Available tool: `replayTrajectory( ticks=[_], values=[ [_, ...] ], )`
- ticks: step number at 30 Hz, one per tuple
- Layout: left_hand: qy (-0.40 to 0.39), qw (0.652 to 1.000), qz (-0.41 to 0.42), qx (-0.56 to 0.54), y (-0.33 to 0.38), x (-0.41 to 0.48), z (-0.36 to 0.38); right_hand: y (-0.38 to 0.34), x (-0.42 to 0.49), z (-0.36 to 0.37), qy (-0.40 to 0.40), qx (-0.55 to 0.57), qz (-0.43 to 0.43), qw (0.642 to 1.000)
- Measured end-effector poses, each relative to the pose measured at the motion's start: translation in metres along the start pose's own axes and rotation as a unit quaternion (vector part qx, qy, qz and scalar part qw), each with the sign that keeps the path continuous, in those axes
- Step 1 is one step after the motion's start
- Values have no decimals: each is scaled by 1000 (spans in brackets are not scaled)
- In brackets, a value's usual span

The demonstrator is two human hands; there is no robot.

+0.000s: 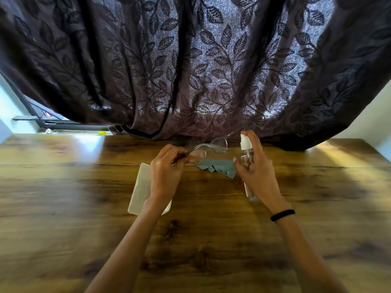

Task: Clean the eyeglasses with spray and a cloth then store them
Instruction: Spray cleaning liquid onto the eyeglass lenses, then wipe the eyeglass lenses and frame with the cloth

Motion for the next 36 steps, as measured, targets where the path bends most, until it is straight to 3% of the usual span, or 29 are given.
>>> replayTrajectory(
  ticks=[7,15,25,27,31,33,36],
  values=[
    [14,1000,5,-14,-2,1,-2,20,-5,1,7,122,25,992],
    [36,998,-33,-44,-5,1,-4,47,-8,-2,30,73,89,993],
    [45,996,-71,-16,-13,-4,-5,54,-10,-8,41,97,157,982],
    [48,996,-77,-11,-14,-5,-5,45,-9,-14,98,84,141,982],
    [49,995,-90,-3,-16,-5,-7,4,-3,-23,213,-32,3,976],
    [48,995,-92,-4,-17,-5,-7,-11,3,-18,187,-66,-44,979],
    [47,994,-96,-1,-21,-6,-9,-24,8,6,77,-107,-75,989]
  ],
)
Point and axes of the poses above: each hand's wrist, its own x-axis towards the middle knuckle, its own z-axis out of the palm, y = z × x, the point moved 3 cm from there along x, towards the middle knuckle, and after that the axes turned 9 degrees about z, right-handed, at the moved point
